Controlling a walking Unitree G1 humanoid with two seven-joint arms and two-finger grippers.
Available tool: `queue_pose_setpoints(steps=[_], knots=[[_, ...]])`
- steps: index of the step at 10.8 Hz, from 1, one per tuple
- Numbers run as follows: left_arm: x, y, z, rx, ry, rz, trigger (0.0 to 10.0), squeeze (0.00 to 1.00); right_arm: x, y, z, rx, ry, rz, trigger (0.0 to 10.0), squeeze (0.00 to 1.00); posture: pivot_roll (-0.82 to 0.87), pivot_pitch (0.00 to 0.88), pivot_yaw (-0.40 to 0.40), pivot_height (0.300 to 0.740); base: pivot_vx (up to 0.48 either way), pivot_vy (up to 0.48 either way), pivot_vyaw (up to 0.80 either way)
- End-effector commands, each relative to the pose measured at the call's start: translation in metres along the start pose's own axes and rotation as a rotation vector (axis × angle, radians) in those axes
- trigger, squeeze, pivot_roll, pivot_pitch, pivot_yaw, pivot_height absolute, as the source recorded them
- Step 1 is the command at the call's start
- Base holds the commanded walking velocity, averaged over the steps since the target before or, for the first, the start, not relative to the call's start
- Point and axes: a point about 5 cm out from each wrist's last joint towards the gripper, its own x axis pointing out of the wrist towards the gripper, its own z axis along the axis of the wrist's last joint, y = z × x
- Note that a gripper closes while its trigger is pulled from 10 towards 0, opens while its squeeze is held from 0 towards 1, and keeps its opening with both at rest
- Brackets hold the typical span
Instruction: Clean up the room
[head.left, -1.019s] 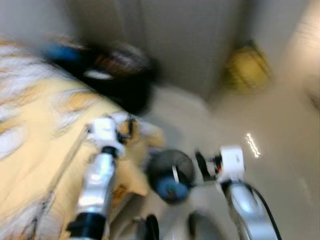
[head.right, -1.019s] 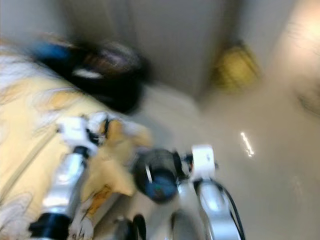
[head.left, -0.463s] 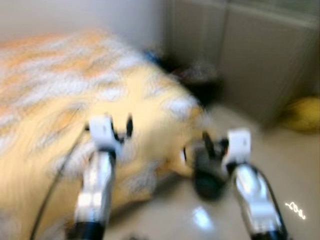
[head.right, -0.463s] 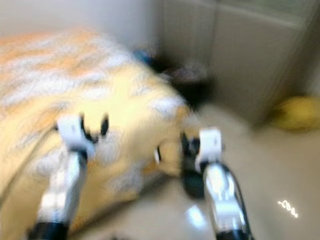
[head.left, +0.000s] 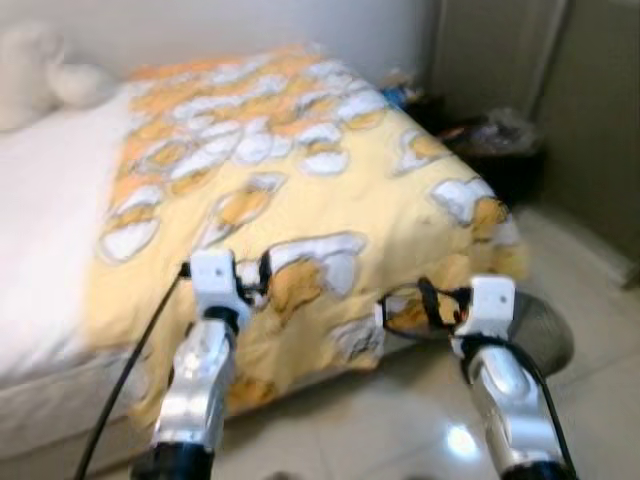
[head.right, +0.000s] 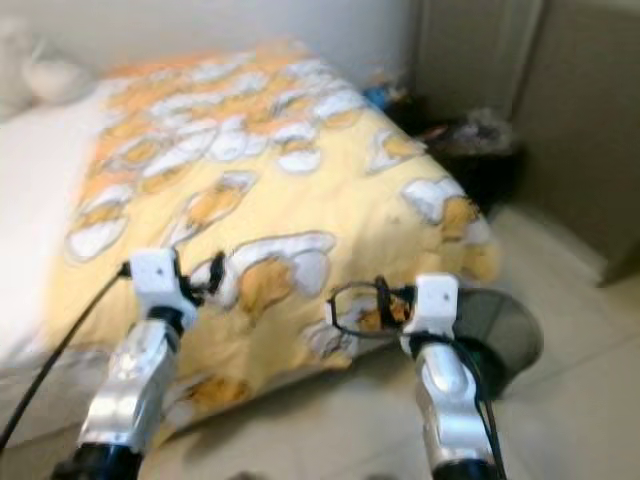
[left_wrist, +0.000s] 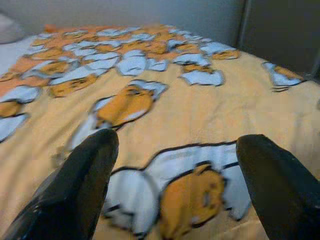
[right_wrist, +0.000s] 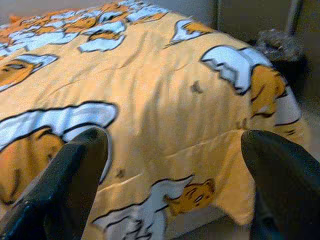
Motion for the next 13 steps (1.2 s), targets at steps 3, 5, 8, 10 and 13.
queue_pose_setpoints(steps=[3, 5, 8, 10, 13], knots=[[-0.034, 0.036, -0.021, 0.083, 0.057, 0.131, 10.0, 0.0, -0.017, 0.012, -0.004, -0.044, -0.018, 0.103, 10.0, 0.0, -0.17, 0.0, 0.095, 0.74, 0.0, 0.0, 0.55], [-0.028, 0.03, -0.014, 0.057, 0.045, 0.149, 10.0, 0.0, -0.01, 0.006, -0.006, -0.037, 0.006, 0.105, 10.0, 0.0, -0.15, 0.0, 0.09, 0.74, 0.0, 0.0, 0.54], [-0.032, 0.032, -0.016, 0.066, 0.058, 0.148, 10.0, 0.0, -0.008, 0.013, -0.003, -0.041, -0.007, 0.14, 10.0, 0.0, -0.14, 0.0, 0.091, 0.74, 0.0, -0.342, 0.52], [-0.029, 0.031, -0.014, 0.067, 0.057, 0.154, 10.0, 0.0, -0.008, 0.015, -0.005, -0.035, 0.0, 0.158, 10.0, 0.0, -0.14, 0.0, 0.089, 0.74, 0.0, -0.48, 0.51], [-0.026, 0.026, -0.012, 0.055, 0.061, 0.149, 10.0, 0.0, -0.006, 0.015, -0.004, -0.027, 0.004, 0.165, 10.0, 0.01, -0.14, 0.0, 0.088, 0.74, 0.0, -0.48, 0.5]])
